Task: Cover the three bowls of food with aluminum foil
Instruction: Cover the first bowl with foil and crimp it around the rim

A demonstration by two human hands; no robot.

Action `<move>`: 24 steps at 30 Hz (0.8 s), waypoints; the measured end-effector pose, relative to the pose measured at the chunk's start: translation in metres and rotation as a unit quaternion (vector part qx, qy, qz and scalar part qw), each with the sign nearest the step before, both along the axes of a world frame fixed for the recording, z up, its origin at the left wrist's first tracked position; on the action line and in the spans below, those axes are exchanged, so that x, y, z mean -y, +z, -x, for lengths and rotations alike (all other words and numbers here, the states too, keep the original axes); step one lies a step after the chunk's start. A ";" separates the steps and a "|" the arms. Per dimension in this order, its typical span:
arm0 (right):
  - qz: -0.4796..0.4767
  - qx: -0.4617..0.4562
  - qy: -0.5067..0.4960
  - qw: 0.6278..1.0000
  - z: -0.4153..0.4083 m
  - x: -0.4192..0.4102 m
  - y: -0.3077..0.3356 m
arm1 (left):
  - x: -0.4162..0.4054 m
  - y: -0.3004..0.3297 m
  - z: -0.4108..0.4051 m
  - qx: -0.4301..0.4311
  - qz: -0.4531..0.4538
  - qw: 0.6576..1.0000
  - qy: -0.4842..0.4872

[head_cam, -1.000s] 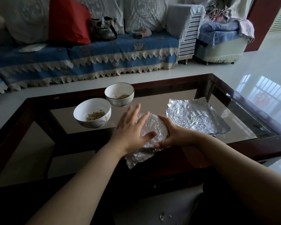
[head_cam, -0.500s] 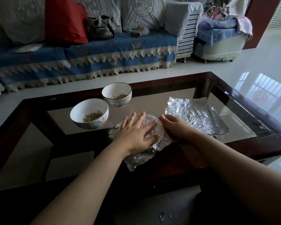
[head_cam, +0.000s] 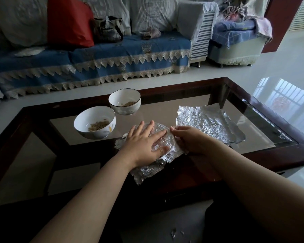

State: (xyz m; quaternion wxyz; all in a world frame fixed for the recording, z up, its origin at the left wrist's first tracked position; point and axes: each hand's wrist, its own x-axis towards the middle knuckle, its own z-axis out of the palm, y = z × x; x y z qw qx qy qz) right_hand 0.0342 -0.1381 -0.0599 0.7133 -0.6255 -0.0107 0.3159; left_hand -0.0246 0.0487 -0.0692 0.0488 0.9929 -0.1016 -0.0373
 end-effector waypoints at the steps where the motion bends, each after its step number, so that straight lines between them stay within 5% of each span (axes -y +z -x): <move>1: -0.001 -0.007 -0.004 1.000 -0.001 0.000 -0.002 | 0.000 -0.001 0.000 0.003 0.000 1.000 -0.001; 7: 0.109 0.043 -0.051 0.992 -0.004 -0.005 -0.013 | -0.001 -0.004 -0.001 0.018 0.000 1.000 -0.001; 12: 0.340 0.245 0.009 0.908 -0.008 -0.010 -0.012 | -0.001 -0.004 -0.001 0.026 0.000 1.000 0.000; 24: 0.361 0.224 0.049 0.904 -0.010 -0.013 -0.017 | -0.004 -0.002 0.001 0.035 -0.003 0.999 -0.010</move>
